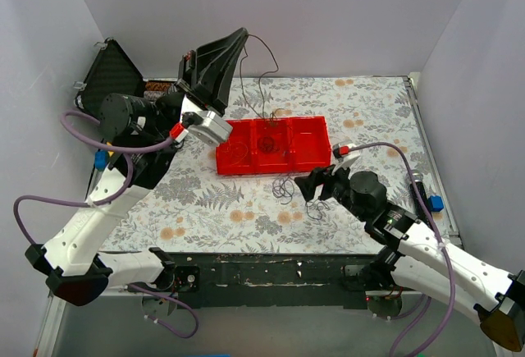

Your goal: Untangle the cables

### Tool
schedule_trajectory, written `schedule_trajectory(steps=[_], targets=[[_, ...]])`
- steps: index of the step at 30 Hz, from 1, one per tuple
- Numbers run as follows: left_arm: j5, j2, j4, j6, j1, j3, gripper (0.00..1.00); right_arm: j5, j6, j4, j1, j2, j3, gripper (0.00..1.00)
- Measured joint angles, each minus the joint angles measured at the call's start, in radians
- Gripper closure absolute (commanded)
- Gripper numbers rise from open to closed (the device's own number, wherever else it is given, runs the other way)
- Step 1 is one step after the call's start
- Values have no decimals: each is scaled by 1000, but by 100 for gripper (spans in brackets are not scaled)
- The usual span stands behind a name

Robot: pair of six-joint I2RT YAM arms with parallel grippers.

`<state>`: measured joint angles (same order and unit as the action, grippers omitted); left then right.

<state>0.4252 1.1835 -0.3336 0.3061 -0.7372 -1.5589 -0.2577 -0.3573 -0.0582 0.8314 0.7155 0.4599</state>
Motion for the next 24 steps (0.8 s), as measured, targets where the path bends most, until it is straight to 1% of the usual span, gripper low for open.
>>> schedule_trajectory(steps=[4,13,20,24], targets=[[24,-6,17,-8,-3,22,97,90,32,-81,0,14,51,13],[60,-6,43,-15,-19,39,98,287,53,-280,0,53,53,13],[64,-6,44,-14,-36,40,98,392,54,-314,0,114,53,14],[65,-6,44,-12,-46,40,98,433,47,-366,0,148,53,14]])
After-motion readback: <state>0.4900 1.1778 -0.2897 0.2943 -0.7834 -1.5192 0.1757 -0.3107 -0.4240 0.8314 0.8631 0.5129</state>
